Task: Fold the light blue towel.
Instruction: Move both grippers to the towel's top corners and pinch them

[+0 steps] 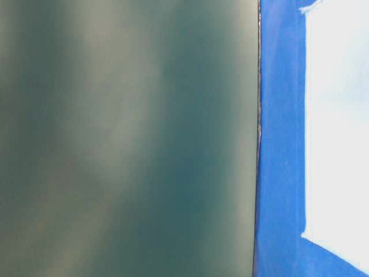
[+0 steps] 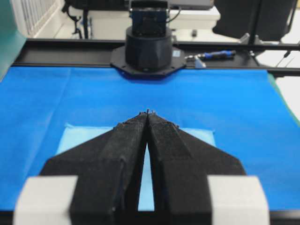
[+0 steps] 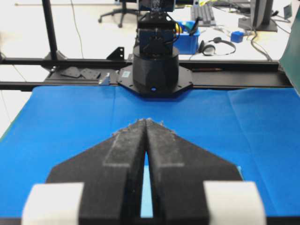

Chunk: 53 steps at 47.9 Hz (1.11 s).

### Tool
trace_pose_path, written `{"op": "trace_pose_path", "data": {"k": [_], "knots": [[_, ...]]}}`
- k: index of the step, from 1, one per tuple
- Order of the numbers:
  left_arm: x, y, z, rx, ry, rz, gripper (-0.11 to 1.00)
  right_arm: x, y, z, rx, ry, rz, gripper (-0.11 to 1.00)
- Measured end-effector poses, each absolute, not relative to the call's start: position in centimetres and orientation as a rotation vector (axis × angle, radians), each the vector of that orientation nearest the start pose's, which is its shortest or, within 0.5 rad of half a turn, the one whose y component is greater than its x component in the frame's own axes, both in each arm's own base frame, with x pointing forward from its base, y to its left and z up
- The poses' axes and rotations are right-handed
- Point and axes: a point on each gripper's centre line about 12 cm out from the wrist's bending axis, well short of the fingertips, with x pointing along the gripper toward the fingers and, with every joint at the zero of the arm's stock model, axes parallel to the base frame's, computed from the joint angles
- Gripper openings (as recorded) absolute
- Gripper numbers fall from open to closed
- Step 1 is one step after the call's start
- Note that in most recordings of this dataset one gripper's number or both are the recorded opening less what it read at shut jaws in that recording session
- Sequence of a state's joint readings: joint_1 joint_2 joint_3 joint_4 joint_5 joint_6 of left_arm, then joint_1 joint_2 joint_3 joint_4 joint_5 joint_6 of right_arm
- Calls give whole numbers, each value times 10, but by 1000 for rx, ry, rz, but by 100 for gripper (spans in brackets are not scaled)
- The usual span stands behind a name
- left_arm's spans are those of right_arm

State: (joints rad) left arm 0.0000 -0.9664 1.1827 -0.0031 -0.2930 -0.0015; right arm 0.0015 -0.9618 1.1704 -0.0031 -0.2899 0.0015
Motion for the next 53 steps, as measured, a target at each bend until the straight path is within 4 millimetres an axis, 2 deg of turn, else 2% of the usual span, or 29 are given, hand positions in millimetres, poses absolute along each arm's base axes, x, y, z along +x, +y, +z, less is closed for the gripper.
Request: {"op": "trace_pose_path", "data": {"k": [9,15,24,32,35,38,43,47,49,53], "knots": [[211,4,287,-14,-32,22,2,201,-3,296,-6,-29,-16,2],[220,16,276,-2,18,77,2,204,-14,294,3,41,-70,2],[235,38,253,15,129,162,2,212,-38,274,31,159,-179,2],[248,50,233,19,206,200,2,222,-61,248,63,280,-272,2],[253,55,225,17,231,215,11,225,-70,236,75,331,-303,2],[257,62,217,14,254,237,27,228,-80,222,92,394,-338,6],[265,75,202,2,307,274,58,233,-93,206,113,475,-378,35],[271,85,190,-9,343,301,78,239,-102,194,122,541,-397,57],[274,91,185,-13,360,315,83,242,-106,187,126,578,-402,62],[281,100,170,-27,405,338,83,248,-113,171,130,656,-407,57]]}}
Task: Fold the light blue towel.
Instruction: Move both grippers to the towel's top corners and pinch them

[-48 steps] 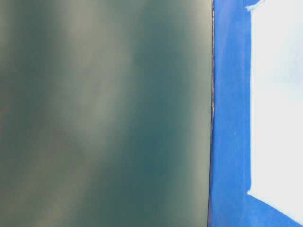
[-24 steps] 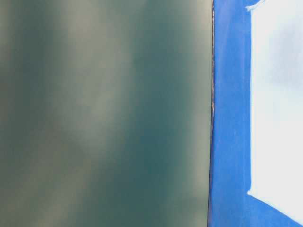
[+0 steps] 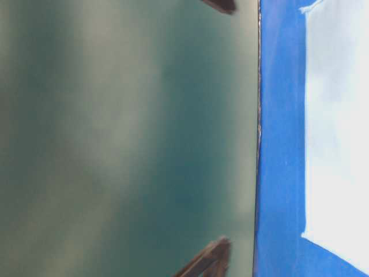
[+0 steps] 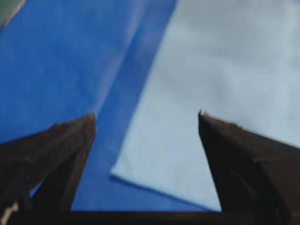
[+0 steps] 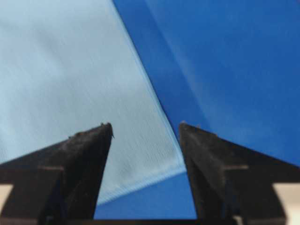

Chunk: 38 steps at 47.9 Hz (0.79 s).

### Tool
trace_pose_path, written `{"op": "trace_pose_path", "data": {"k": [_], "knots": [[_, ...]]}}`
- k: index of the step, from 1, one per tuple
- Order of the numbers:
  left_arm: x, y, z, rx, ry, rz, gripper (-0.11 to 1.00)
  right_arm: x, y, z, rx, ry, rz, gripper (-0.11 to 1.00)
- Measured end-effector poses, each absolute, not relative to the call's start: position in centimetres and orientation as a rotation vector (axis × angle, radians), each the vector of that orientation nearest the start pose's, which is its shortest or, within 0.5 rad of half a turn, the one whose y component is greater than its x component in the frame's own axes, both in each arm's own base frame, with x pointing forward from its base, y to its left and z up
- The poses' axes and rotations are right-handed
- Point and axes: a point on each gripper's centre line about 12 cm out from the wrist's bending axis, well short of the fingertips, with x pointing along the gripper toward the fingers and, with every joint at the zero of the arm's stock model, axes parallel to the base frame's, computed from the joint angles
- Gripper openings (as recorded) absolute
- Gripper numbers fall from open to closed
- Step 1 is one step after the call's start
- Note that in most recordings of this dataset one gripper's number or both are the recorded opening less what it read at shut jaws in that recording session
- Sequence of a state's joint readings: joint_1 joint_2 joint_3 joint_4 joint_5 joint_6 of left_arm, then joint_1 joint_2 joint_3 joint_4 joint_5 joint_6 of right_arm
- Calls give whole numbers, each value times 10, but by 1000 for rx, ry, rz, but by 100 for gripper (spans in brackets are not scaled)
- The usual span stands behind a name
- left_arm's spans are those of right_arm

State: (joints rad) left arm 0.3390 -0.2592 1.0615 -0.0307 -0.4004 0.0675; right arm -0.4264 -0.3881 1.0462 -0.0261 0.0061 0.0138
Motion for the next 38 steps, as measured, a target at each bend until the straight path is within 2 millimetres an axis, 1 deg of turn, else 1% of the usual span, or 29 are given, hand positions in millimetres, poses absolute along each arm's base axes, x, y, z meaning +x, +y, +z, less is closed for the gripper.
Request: {"op": "trace_pose_path", "data": {"k": [3,7,16,27,33,38], "knots": [[286,107,157,-36,445,350,82,250,-118,159,137,706,-415,55],[291,112,142,-44,489,358,82,251,-125,145,150,756,-429,56],[300,126,114,-65,567,382,83,256,-133,123,165,808,-438,55],[300,140,92,-67,633,409,82,260,-140,103,178,831,-446,55],[304,142,81,-53,662,400,82,262,-143,93,188,856,-449,55],[306,143,78,-51,671,397,81,264,-144,91,190,862,-450,55]]}}
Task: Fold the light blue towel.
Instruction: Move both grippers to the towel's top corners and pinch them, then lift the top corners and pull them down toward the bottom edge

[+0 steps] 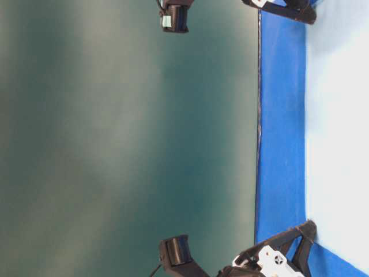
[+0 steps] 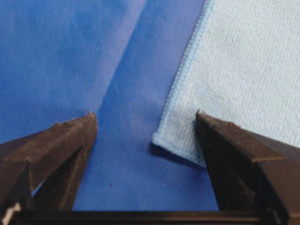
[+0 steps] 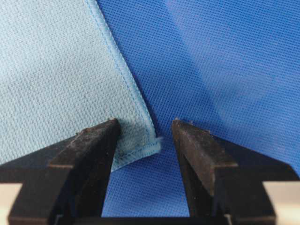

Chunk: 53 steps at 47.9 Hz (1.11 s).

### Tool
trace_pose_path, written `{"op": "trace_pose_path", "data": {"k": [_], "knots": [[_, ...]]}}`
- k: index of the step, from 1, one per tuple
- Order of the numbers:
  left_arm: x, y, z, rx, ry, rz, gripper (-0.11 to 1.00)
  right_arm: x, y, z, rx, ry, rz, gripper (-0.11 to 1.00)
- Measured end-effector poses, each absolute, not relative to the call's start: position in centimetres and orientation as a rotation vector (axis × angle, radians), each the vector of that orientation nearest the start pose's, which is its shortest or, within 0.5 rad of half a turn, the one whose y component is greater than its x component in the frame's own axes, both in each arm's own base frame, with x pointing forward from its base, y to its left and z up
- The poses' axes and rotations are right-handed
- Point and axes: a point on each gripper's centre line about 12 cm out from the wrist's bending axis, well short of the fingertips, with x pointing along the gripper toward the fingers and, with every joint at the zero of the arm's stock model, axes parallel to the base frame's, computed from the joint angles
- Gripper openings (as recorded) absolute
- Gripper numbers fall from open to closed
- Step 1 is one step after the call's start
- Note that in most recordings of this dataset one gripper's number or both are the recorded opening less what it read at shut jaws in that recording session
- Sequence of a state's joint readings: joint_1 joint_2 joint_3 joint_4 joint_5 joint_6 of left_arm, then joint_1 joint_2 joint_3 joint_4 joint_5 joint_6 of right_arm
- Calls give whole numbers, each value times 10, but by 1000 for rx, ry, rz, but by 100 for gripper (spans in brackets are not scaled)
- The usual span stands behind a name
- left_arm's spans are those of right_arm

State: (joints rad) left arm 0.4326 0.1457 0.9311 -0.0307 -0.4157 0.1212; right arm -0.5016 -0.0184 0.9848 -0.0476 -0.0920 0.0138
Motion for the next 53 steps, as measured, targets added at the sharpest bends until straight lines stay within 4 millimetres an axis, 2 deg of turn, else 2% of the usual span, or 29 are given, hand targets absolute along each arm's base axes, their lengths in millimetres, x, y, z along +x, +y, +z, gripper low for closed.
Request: {"op": "trace_pose_path", "data": {"k": [5,8,13,15,21,36,47,53], "knots": [[307,143,77,-51,685,395,77,265,-144,91,190,859,-450,49],[307,144,76,-50,702,391,70,265,-145,91,185,860,-448,38],[306,140,72,-20,748,364,44,265,-144,91,189,861,-449,10],[308,137,72,11,765,339,32,265,-144,91,186,861,-447,2],[310,129,70,41,790,302,3,265,-144,90,187,866,-447,1],[310,127,73,45,815,289,2,264,-144,91,188,872,-448,1],[310,131,101,46,789,301,2,264,-144,112,187,847,-455,1],[309,131,109,46,781,303,2,263,-144,119,181,831,-456,1]]}}
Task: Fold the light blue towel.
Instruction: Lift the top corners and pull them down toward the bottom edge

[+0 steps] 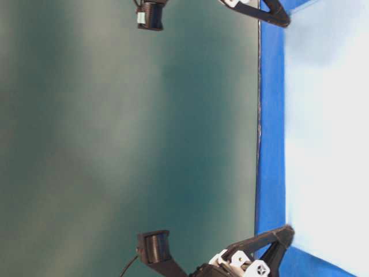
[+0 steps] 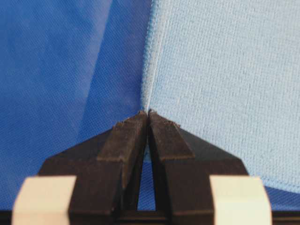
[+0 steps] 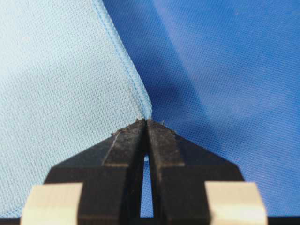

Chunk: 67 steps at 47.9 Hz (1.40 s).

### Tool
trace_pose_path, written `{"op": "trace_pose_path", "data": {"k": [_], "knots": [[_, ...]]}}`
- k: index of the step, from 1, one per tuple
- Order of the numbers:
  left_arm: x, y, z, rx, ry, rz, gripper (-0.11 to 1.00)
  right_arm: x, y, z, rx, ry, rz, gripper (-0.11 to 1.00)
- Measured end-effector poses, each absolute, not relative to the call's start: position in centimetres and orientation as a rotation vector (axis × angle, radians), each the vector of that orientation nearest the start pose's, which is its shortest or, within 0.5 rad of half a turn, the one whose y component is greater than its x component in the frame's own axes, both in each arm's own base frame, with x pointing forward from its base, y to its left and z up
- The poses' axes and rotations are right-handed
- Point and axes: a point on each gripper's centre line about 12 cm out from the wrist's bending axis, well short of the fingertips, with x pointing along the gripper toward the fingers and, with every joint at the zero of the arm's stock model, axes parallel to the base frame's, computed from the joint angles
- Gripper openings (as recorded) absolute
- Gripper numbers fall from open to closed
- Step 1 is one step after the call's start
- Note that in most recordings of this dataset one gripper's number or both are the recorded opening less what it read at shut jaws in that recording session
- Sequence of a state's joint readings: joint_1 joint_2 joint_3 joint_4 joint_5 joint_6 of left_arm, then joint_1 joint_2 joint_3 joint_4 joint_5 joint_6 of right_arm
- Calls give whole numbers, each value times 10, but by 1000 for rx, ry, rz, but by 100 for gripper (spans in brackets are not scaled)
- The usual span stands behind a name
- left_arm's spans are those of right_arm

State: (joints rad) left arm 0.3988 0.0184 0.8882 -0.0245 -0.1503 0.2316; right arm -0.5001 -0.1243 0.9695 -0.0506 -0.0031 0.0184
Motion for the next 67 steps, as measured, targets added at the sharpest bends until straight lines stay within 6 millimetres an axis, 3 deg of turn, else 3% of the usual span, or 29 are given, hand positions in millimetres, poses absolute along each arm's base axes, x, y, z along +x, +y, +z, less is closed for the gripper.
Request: {"op": "trace_pose_path", "data": {"k": [13,26,52,67], "knots": [[310,127,109,43,789,293,2,261,-142,120,197,848,-459,1],[313,97,111,63,849,199,2,266,-112,131,216,889,-389,1],[320,-24,108,100,890,-102,2,275,15,126,368,961,-157,1],[321,-70,107,19,892,-165,2,278,63,125,367,970,-39,1]]}}
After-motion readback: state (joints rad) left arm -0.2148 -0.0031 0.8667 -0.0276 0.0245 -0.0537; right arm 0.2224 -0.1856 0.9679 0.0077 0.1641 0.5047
